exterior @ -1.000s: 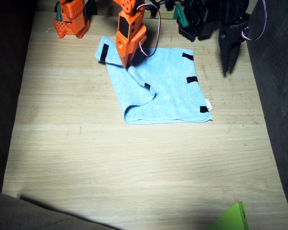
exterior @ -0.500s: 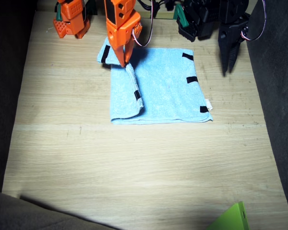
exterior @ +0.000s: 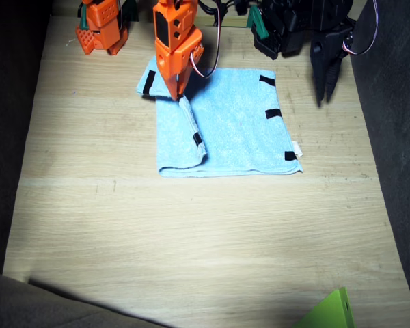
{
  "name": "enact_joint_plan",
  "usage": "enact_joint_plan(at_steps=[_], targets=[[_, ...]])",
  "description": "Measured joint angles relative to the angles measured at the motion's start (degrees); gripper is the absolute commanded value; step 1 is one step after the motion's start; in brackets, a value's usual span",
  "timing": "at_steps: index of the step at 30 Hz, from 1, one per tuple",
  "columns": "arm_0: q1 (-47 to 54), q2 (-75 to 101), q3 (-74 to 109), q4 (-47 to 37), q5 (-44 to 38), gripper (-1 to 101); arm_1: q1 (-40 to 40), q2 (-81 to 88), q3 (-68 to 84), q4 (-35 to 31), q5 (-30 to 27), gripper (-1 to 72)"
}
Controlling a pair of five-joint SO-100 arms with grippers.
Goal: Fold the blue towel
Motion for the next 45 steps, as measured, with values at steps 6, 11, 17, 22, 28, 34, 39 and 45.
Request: enact_joint_plan(at_steps=[6,11,17,22,28,34,39,45], targets=[[-0.3,0.0,0.0,0.7,0.0,18,0.8,-6.1,0.0,0.0,0.2,-0.2],[-0.4,-0.3,0.0,0.9,0.0,18,5.3,-10.0,-0.1,0.0,0.0,-0.2],[-0.4,-0.3,0.0,0.9,0.0,18,9.1,-11.2,0.1,0.0,-0.8,18.4],[-0.4,-0.3,0.0,0.9,0.0,18,9.9,-11.2,0.1,0.0,-1.5,24.2],[-1.3,-0.3,0.0,0.5,0.0,18,9.7,-8.0,0.2,0.0,-1.9,23.8],[-1.5,-0.3,0.0,0.5,0.0,18,7.3,1.8,1.7,0.4,-2.9,23.2],[-1.4,-0.3,0.0,0.5,0.0,19,8.7,11.6,7.2,0.0,-2.8,23.2],[-1.4,-0.3,0.0,0.5,0.0,20,8.0,16.3,13.0,0.3,-0.4,22.8]])
